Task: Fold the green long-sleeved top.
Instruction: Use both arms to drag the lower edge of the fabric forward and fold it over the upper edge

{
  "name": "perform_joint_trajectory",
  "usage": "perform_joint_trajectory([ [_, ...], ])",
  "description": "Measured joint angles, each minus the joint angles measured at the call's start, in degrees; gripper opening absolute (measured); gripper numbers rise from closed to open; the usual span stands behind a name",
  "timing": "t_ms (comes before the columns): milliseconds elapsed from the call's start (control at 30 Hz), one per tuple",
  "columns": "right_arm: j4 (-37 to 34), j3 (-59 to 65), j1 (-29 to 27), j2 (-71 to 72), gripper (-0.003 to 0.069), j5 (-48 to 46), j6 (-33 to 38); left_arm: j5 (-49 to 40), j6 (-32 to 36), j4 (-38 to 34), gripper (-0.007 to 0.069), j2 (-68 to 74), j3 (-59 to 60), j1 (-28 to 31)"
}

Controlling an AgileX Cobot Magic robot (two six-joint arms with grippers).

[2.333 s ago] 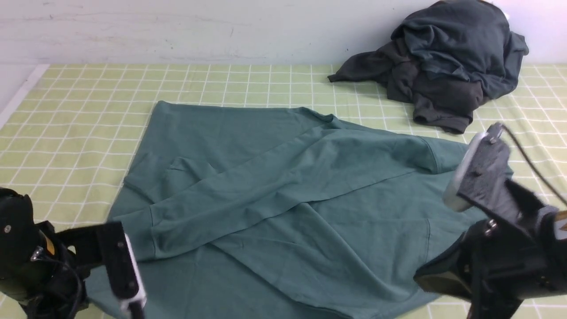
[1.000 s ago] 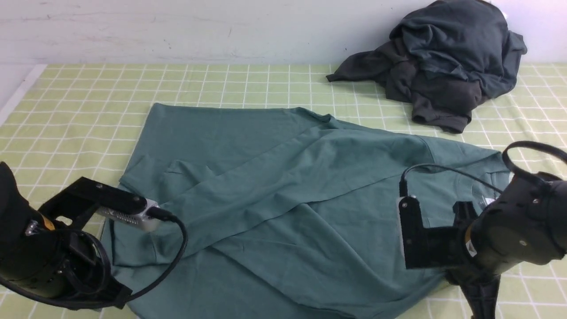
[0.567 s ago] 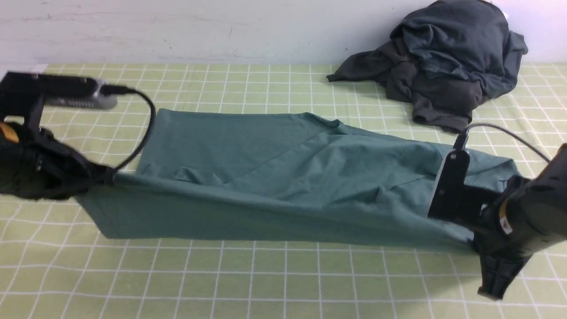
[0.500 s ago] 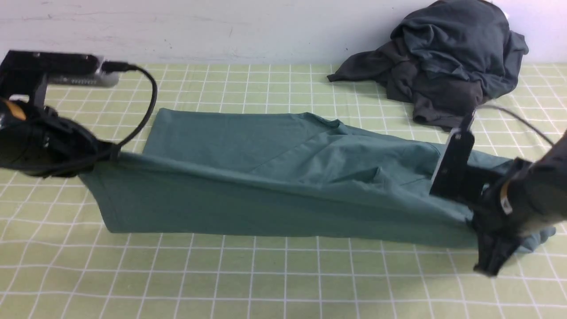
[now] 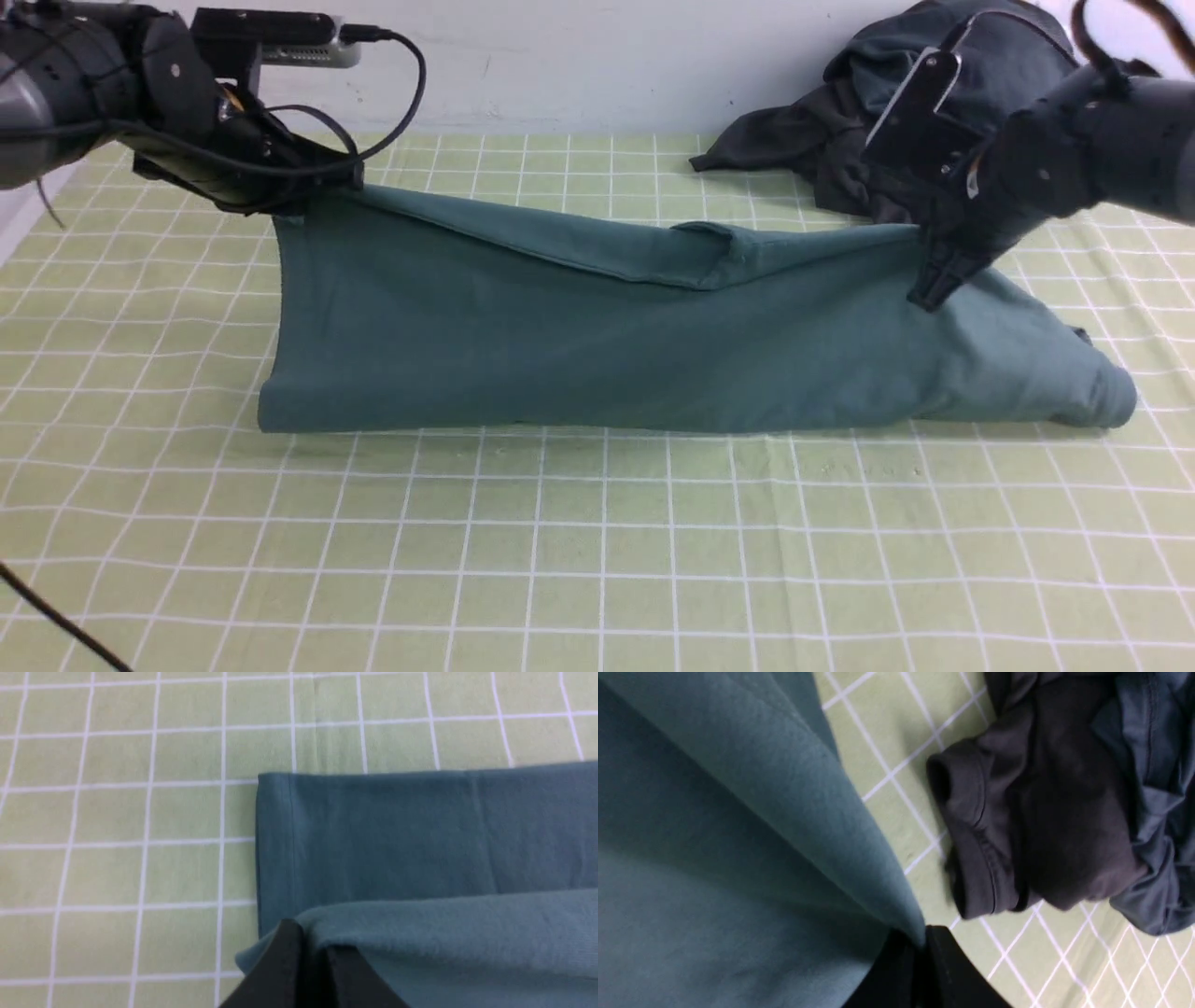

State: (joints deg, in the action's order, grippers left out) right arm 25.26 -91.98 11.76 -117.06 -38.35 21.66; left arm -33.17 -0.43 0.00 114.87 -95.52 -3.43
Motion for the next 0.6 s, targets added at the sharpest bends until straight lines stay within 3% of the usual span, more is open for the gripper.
perform_joint_trajectory([
  [133,-1.29,-3.84,0.0,-4.11,0.0018,-0.02,-0.22,-0.51,0.43,0.0,0.0031,6.26,-4.69,0.0],
  [267,-4.27,-5.07,0.0,-5.9,0.0118,-0.2,-1.23,-1.75,0.43,0.49,0.0159,11.84,-8.53,0.2],
  [333,-4.35,-5.36,0.0,-5.83,0.0213,-1.96,-5.22,-2.32,-0.61,0.98,0.0262,12.79,-10.63,0.93],
  [433,-3.42,-6.55,0.0,-5.04,0.0296,-6.94,-12.36,-2.72,-2.66,1.13,0.0355,11.68,-12.99,2.18],
  [533,-3.9,-9.82,0.27,-3.17,0.0316,-12.33,-18.64,-3.37,-4.19,1.26,0.0382,8.45,-14.0,3.07],
  [600,-6.84,-11.63,0.81,-1.92,0.0285,-13.87,-19.77,-5.04,-4.42,1.33,0.0384,6.41,-14.23,3.34],
])
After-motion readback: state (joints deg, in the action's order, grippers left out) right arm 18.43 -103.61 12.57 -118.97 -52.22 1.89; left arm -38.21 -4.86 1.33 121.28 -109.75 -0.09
